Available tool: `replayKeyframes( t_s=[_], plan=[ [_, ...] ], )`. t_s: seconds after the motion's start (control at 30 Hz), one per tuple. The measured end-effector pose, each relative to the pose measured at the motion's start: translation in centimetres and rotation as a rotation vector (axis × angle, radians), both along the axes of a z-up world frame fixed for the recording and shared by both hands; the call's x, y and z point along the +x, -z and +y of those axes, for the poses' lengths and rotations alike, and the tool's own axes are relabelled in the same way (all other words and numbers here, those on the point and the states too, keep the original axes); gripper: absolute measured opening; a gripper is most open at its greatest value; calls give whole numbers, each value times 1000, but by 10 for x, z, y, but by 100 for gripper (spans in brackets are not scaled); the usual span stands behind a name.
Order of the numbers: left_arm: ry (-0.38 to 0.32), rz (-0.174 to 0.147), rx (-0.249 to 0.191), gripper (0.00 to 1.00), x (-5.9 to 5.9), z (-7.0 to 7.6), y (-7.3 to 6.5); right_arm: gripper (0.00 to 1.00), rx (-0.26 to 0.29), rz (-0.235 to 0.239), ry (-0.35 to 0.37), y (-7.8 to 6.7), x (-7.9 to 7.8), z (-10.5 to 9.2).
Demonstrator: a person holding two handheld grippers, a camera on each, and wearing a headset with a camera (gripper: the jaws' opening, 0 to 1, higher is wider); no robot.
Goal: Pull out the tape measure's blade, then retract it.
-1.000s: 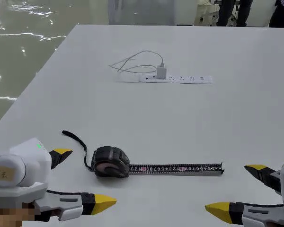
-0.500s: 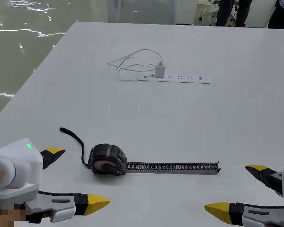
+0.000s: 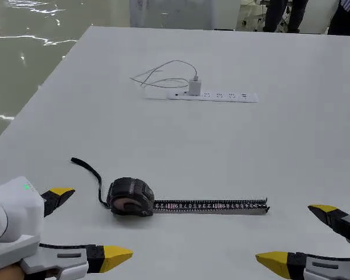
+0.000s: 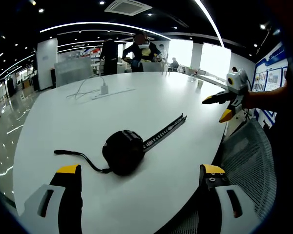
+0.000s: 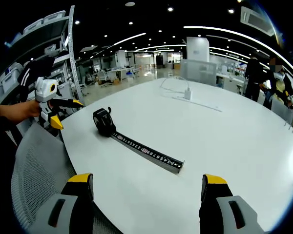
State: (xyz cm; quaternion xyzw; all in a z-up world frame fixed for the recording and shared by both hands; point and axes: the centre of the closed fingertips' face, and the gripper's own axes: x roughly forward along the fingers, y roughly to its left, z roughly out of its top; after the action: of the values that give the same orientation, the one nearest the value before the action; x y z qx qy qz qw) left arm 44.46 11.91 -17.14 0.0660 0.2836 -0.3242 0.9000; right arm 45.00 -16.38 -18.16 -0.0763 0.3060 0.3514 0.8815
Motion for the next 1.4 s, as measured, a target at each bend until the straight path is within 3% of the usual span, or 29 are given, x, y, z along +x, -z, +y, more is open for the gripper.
replayKeyframes(
  t_s=[1.4],
  plan=[
    [-17, -4, 5, 99, -7, 7, -5, 93, 11, -13, 17, -8, -6, -1]
  ],
)
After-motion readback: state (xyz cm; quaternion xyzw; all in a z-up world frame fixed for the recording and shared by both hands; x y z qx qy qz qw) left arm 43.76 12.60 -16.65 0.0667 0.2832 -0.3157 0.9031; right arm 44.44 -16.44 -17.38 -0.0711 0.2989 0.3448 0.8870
